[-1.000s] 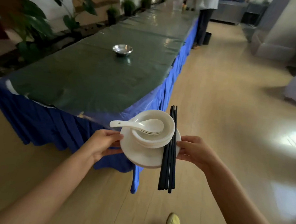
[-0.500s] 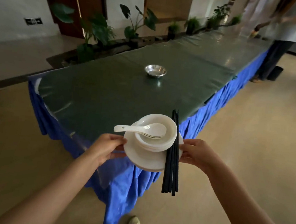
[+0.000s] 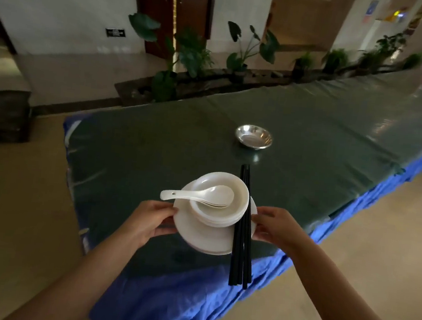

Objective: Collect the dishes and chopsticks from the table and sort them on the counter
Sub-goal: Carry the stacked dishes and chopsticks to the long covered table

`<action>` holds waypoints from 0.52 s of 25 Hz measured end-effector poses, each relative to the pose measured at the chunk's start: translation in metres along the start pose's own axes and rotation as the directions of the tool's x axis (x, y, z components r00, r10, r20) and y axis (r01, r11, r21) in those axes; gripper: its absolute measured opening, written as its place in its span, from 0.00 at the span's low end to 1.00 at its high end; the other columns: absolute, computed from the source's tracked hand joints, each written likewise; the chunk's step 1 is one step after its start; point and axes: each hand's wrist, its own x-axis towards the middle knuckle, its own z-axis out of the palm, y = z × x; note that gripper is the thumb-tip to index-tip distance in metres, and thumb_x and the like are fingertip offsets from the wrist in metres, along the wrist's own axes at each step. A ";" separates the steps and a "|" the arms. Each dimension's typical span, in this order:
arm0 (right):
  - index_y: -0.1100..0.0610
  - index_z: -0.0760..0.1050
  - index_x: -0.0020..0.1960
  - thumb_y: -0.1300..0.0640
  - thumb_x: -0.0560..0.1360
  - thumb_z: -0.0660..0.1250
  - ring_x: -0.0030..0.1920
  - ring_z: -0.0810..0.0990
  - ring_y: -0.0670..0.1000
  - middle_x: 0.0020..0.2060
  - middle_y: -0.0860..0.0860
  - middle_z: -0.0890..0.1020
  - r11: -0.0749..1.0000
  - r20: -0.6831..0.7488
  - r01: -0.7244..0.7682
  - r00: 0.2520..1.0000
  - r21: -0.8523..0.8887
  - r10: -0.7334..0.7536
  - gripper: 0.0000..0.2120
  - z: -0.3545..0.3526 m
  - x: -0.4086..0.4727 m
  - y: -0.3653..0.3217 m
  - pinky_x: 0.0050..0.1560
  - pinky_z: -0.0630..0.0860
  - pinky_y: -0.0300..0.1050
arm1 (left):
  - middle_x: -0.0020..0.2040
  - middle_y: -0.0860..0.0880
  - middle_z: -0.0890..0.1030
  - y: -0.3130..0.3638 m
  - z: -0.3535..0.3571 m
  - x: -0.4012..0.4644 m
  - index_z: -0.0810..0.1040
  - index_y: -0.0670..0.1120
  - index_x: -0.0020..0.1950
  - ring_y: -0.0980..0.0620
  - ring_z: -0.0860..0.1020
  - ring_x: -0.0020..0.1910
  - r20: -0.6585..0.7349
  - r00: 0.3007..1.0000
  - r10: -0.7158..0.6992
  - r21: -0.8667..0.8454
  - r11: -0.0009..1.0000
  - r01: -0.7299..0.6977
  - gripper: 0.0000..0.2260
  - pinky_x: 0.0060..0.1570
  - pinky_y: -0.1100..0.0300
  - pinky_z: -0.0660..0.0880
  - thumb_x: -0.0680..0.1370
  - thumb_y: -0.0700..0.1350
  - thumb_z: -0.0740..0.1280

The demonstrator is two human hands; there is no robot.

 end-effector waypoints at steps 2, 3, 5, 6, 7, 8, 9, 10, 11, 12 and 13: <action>0.63 0.78 0.45 0.71 0.74 0.61 0.28 0.83 0.50 0.28 0.56 0.83 1.000 0.057 -0.003 0.998 -0.024 0.005 0.08 -0.003 0.041 -0.014 0.28 0.79 0.41 | 0.31 0.48 0.85 0.011 0.003 0.025 0.81 0.42 0.42 0.51 0.83 0.31 -0.049 0.999 0.000 -0.020 1.000 -0.001 0.07 0.29 0.59 0.80 0.75 0.34 0.65; 0.62 0.78 0.45 0.70 0.74 0.62 0.30 0.83 0.51 0.29 0.56 0.83 0.999 0.093 -0.002 0.996 -0.040 0.006 0.08 -0.005 0.062 -0.020 0.30 0.79 0.42 | 0.33 0.47 0.85 0.015 0.004 0.036 0.81 0.42 0.43 0.51 0.84 0.33 -0.070 0.998 -0.001 -0.032 0.999 -0.001 0.06 0.29 0.59 0.80 0.74 0.34 0.65; 0.61 0.79 0.45 0.68 0.74 0.64 0.33 0.85 0.52 0.32 0.56 0.85 0.998 0.156 0.000 0.988 -0.063 0.010 0.07 -0.008 0.104 -0.034 0.32 0.80 0.43 | 0.36 0.47 0.86 0.021 0.008 0.062 0.81 0.42 0.45 0.50 0.84 0.36 -0.121 0.993 -0.005 -0.056 0.998 -0.002 0.06 0.30 0.59 0.80 0.74 0.35 0.66; 0.61 0.79 0.46 0.68 0.73 0.64 0.35 0.85 0.53 0.33 0.57 0.85 0.997 0.187 0.008 0.982 -0.075 0.007 0.07 -0.009 0.125 -0.040 0.33 0.80 0.43 | 0.37 0.47 0.86 0.022 0.010 0.076 0.81 0.42 0.46 0.50 0.84 0.38 -0.153 0.988 -0.008 -0.072 0.997 -0.003 0.06 0.31 0.59 0.80 0.74 0.35 0.66; 0.61 0.79 0.46 0.68 0.73 0.64 0.36 0.85 0.54 0.35 0.57 0.85 0.996 0.224 0.013 0.975 -0.087 0.006 0.07 -0.011 0.150 -0.045 0.34 0.81 0.44 | 0.39 0.47 0.86 0.023 0.013 0.092 0.80 0.42 0.47 0.49 0.85 0.40 -0.191 0.981 -0.012 -0.092 0.996 -0.006 0.06 0.32 0.58 0.80 0.74 0.36 0.66; 0.61 0.79 0.47 0.69 0.73 0.63 0.37 0.85 0.54 0.36 0.58 0.85 0.995 0.253 0.016 0.967 -0.096 0.009 0.07 -0.012 0.173 -0.049 0.35 0.81 0.45 | 0.41 0.46 0.86 0.023 0.016 0.106 0.80 0.43 0.49 0.49 0.84 0.41 -0.224 0.974 -0.015 -0.106 0.994 -0.009 0.06 0.33 0.58 0.80 0.74 0.36 0.66; 0.61 0.78 0.49 0.69 0.74 0.63 0.39 0.85 0.55 0.39 0.59 0.85 0.994 0.277 0.021 0.961 -0.107 0.010 0.08 -0.011 0.196 -0.052 0.36 0.81 0.46 | 0.43 0.46 0.86 0.022 0.018 0.117 0.80 0.43 0.49 0.48 0.84 0.43 -0.255 0.967 -0.018 -0.118 0.993 -0.013 0.06 0.34 0.58 0.81 0.74 0.36 0.66; 0.62 0.78 0.51 0.69 0.74 0.63 0.40 0.85 0.56 0.42 0.60 0.85 0.991 0.307 0.028 0.952 -0.130 0.013 0.09 -0.009 0.217 -0.056 0.38 0.82 0.47 | 0.45 0.45 0.85 0.020 0.021 0.129 0.79 0.43 0.50 0.48 0.84 0.44 -0.290 0.957 -0.025 -0.139 0.990 -0.016 0.06 0.35 0.58 0.80 0.75 0.37 0.66; 0.62 0.78 0.52 0.69 0.74 0.63 0.41 0.85 0.56 0.44 0.61 0.84 0.987 0.333 0.030 0.942 -0.156 0.024 0.10 -0.008 0.236 -0.058 0.39 0.82 0.47 | 0.46 0.45 0.85 0.016 0.024 0.139 0.79 0.44 0.50 0.48 0.84 0.44 -0.324 0.945 -0.037 -0.157 0.987 -0.015 0.06 0.36 0.58 0.80 0.75 0.37 0.65; 0.62 0.78 0.53 0.69 0.74 0.63 0.41 0.85 0.56 0.45 0.61 0.84 0.984 0.358 0.019 0.933 -0.176 0.046 0.10 -0.007 0.255 -0.058 0.38 0.82 0.46 | 0.46 0.46 0.85 0.012 0.028 0.151 0.79 0.44 0.50 0.48 0.84 0.45 -0.355 0.934 -0.048 -0.165 0.986 -0.012 0.06 0.37 0.58 0.80 0.76 0.37 0.65; 0.62 0.78 0.53 0.69 0.74 0.63 0.41 0.85 0.55 0.46 0.61 0.84 0.981 0.374 0.012 0.925 -0.193 0.063 0.10 -0.006 0.270 -0.056 0.37 0.82 0.45 | 0.46 0.46 0.85 0.007 0.032 0.160 0.79 0.45 0.50 0.48 0.84 0.46 -0.378 0.924 -0.060 -0.167 0.986 -0.004 0.07 0.38 0.57 0.80 0.76 0.37 0.64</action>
